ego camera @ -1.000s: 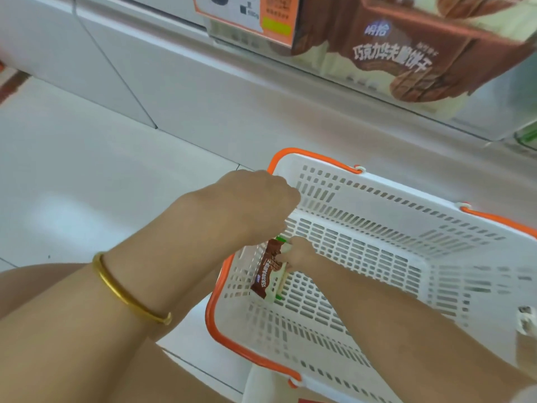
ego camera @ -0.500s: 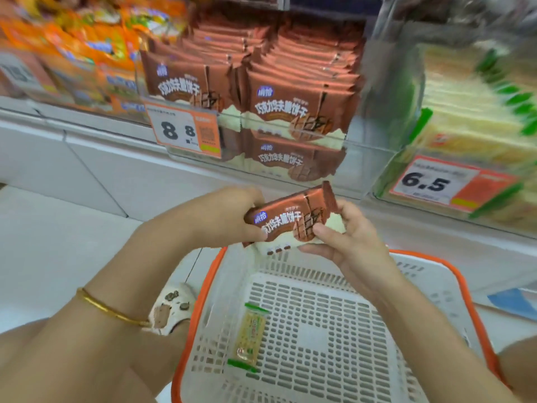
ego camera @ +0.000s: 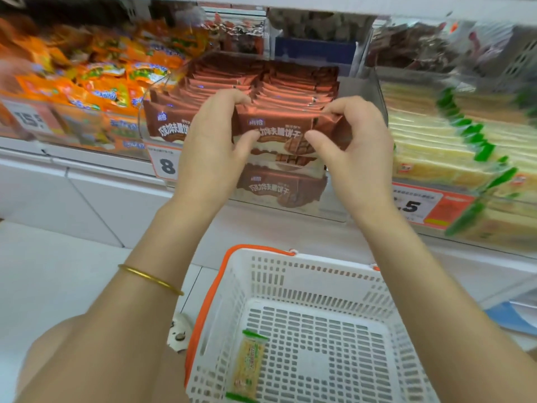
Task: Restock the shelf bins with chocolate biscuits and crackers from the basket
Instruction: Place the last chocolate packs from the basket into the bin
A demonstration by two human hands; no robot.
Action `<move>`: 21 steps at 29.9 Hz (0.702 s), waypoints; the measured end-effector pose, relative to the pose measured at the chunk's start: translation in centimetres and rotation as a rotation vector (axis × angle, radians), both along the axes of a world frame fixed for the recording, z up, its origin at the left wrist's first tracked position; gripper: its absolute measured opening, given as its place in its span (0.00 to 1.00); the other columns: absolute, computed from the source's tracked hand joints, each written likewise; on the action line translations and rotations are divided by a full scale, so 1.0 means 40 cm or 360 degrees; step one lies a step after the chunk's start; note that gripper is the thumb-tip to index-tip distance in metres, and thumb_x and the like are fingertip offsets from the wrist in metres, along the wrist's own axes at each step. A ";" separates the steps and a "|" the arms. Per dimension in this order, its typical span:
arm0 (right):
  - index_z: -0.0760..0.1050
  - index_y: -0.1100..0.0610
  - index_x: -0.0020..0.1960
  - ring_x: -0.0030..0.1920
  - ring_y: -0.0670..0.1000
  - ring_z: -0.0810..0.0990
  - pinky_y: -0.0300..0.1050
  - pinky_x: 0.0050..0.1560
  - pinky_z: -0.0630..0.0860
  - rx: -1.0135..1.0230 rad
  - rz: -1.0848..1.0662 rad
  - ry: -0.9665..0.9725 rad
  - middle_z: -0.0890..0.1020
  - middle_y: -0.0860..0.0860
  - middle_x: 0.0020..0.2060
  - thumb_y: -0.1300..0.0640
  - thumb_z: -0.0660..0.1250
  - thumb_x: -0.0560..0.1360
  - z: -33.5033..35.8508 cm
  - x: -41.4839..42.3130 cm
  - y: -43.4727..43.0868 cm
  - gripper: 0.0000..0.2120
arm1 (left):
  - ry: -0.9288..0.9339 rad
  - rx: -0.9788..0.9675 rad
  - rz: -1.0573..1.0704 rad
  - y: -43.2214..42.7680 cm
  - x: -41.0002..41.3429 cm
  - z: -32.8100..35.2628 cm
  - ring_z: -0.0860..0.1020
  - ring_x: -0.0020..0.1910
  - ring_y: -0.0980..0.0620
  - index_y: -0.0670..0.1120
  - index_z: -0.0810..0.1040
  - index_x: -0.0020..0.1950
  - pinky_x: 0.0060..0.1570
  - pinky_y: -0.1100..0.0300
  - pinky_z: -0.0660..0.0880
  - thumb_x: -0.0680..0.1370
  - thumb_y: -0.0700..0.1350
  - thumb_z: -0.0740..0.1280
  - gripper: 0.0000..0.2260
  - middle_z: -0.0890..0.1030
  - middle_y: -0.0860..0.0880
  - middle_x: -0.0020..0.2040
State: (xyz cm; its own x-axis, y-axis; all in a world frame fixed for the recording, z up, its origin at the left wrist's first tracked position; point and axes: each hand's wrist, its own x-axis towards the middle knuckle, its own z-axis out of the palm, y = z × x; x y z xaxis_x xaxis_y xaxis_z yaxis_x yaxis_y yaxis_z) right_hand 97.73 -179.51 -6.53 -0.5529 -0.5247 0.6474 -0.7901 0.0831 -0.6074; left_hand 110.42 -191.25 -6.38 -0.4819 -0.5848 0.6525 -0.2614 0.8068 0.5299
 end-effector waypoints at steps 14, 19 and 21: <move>0.74 0.56 0.52 0.48 0.53 0.72 0.44 0.35 0.68 0.0298 -0.0327 0.0488 0.70 0.53 0.50 0.55 0.73 0.71 -0.043 0.013 -0.026 0.13 | -0.0313 -0.0522 0.0398 0.009 0.009 -0.059 0.71 0.52 0.39 0.40 0.76 0.61 0.44 0.52 0.68 0.73 0.36 0.68 0.16 0.73 0.38 0.58; 0.73 0.56 0.63 0.53 0.55 0.72 0.44 0.46 0.72 0.0093 -0.0255 0.0448 0.72 0.56 0.53 0.59 0.72 0.71 -0.068 0.011 0.017 0.22 | -0.0200 -0.0443 0.0326 0.040 0.039 -0.065 0.70 0.54 0.42 0.41 0.74 0.64 0.50 0.54 0.68 0.74 0.35 0.67 0.19 0.71 0.38 0.57; 0.73 0.60 0.62 0.53 0.55 0.71 0.41 0.50 0.69 -0.0130 -0.0250 0.0458 0.73 0.58 0.53 0.62 0.70 0.72 -0.092 0.028 0.049 0.19 | -0.0169 -0.0398 0.0296 0.053 0.055 -0.073 0.70 0.53 0.43 0.40 0.75 0.60 0.49 0.58 0.65 0.74 0.36 0.66 0.14 0.72 0.40 0.54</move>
State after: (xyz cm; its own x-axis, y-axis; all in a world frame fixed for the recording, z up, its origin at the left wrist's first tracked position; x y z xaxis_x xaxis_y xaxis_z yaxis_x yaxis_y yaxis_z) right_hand 98.87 -177.55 -10.21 -0.4114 -0.3876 0.8249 -0.9114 0.1780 -0.3709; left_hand 112.61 -189.11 -9.32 -0.4552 -0.4970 0.7388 -0.4596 0.8418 0.2831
